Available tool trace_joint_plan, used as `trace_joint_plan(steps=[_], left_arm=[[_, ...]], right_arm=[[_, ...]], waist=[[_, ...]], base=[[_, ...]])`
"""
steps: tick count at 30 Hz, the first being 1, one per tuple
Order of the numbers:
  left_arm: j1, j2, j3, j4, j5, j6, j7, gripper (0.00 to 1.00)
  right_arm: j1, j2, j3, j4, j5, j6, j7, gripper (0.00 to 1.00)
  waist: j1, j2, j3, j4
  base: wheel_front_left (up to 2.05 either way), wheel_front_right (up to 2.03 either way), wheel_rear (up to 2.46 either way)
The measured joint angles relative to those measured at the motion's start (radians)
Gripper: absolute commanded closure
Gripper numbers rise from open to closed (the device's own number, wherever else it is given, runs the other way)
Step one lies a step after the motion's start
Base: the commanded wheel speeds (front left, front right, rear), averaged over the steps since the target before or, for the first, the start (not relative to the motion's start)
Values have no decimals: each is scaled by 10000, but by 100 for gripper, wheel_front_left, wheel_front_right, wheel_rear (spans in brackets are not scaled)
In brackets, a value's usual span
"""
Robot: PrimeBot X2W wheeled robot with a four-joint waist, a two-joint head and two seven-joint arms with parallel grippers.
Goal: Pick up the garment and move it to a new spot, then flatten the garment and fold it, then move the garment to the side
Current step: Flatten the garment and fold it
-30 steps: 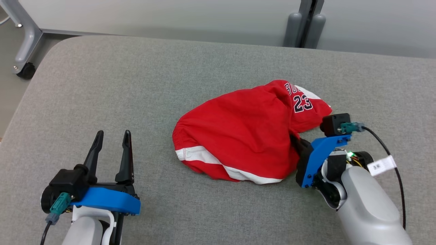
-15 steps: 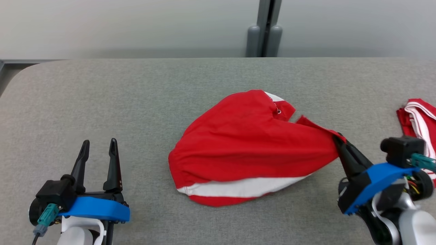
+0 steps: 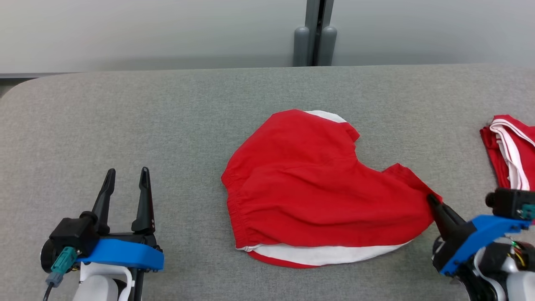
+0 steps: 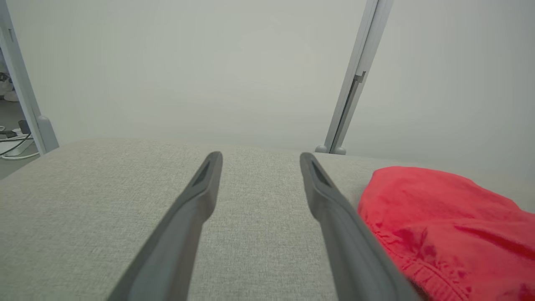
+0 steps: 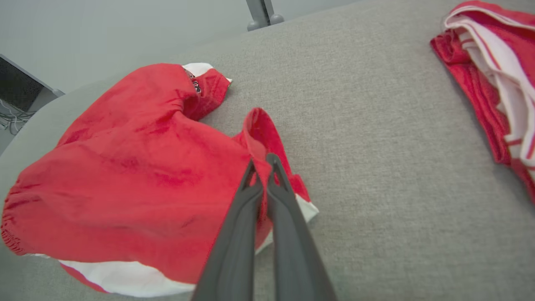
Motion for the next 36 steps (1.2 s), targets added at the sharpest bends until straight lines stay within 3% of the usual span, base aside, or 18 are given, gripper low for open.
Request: trace_joint_plan(steps=[7,14,15,16,20,24,30,36], left_arm=[[-142,-25,-169,169,2,-25,0,0],[-178,-61,-341,284,17,-29,0,0],[-178,-69,-359,301,19,-31,0,0],[-177,-81,-374,320,23,-33,0,0],[-150,-88,-385,395,27,-42,0,0],[40,-96,-320,416,-8,-44,0,0],[292,-127,-44,337,-21,-44,0,0],[473,-182,128,198,-17,-44,0,0]], right_arm=[[-2061,8,46,3590,-180,2,-612,100],[-3581,19,84,6023,-819,2,-1845,100],[-3700,19,23,6288,-918,2,-2013,70],[-3797,19,-46,6510,-1018,2,-2148,0],[-3893,25,-349,6941,-1384,2,-2575,0],[-3643,23,-637,6412,-1588,2,-3022,0],[-2371,10,-633,4155,-1576,2,-3499,0],[-959,19,67,1718,-1582,2,-4121,0]], waist=[[0,0,54,378],[0,0,112,808],[1,0,101,863],[1,0,83,907],[0,0,-68,965],[0,0,-249,863],[0,0,-413,434],[0,0,-494,33]], base=[[0,0,0],[0,0,0],[0,0,0],[0,0,0],[0,0,0],[0,0,0],[0,0,0],[0,0,0]])
